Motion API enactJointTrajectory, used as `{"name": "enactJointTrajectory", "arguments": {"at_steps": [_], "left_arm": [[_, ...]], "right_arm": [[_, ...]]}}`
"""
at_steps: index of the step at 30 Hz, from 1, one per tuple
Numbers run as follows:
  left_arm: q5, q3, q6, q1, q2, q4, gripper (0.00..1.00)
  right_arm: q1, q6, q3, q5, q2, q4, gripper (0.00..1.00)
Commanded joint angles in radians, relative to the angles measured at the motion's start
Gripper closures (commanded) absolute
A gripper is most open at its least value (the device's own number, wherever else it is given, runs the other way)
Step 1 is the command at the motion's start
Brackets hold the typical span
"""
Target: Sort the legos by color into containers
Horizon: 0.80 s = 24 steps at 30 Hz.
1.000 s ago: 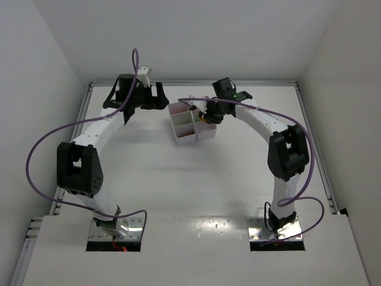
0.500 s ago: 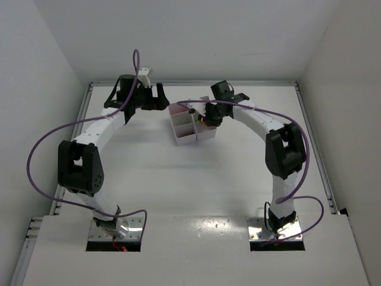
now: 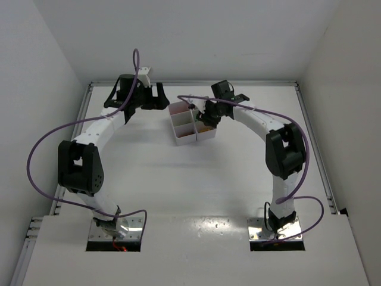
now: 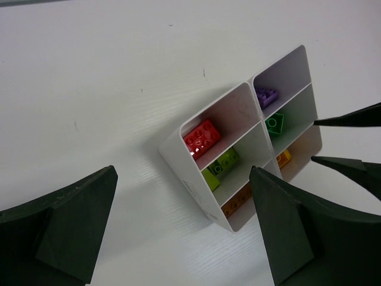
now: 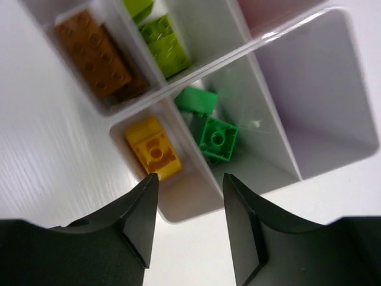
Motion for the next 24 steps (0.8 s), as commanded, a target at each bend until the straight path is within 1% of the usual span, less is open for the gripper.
{"name": "enactJointTrajectory", "arguments": {"at_steps": [1, 2, 3, 5, 7, 9, 10, 12, 14, 18, 19, 24], "left_arm": [[0.013, 0.043, -0.016, 0.013, -0.011, 0.04, 0.0], [0.013, 0.034, -0.016, 0.013, -0.011, 0.04, 0.0], [0.013, 0.034, -0.016, 0.013, -0.02, 0.04, 0.0], [0.013, 0.023, -0.016, 0.013, -0.02, 0.04, 0.0], [0.013, 0.023, -0.016, 0.013, -0.029, 0.028, 0.0], [0.004, 0.034, -0.016, 0.013, -0.029, 0.005, 0.0], [-0.005, 0.034, -0.016, 0.013, -0.029, -0.019, 0.0], [-0.042, 0.045, -0.016, 0.013, -0.029, -0.045, 0.0], [-0.083, 0.034, -0.016, 0.013, -0.029, -0.071, 0.0], [-0.146, 0.011, -0.002, 0.013, -0.049, -0.119, 0.0], [-0.157, 0.011, -0.002, 0.013, -0.049, -0.136, 0.0], [-0.194, -0.026, 0.021, 0.013, -0.058, -0.147, 0.0]], "right_arm": [[-0.028, 0.263, 0.029, -0.015, -0.122, 0.175, 0.54], [-0.054, 0.33, 0.029, 0.005, -0.142, 0.225, 0.55], [-0.068, 0.452, 0.01, 0.029, -0.16, 0.311, 0.56], [-0.089, 0.542, -0.019, 0.118, -0.185, 0.356, 0.6], [-0.103, 0.601, -0.019, 0.172, -0.185, 0.329, 0.61], [-0.142, 0.648, -0.01, 0.182, -0.173, 0.286, 0.61], [-0.154, 0.7, -0.033, 0.198, -0.173, 0.272, 0.61], [-0.198, 0.746, -0.072, 0.185, -0.173, 0.247, 0.61], [-0.231, 0.809, -0.114, 0.175, -0.209, 0.236, 0.57], [-0.33, 0.865, -0.243, 0.104, -0.263, 0.236, 0.55], [-0.344, 0.875, -0.261, 0.103, -0.272, 0.236, 0.54], [-0.422, 0.866, -0.336, 0.045, -0.32, 0.236, 0.54]]}}
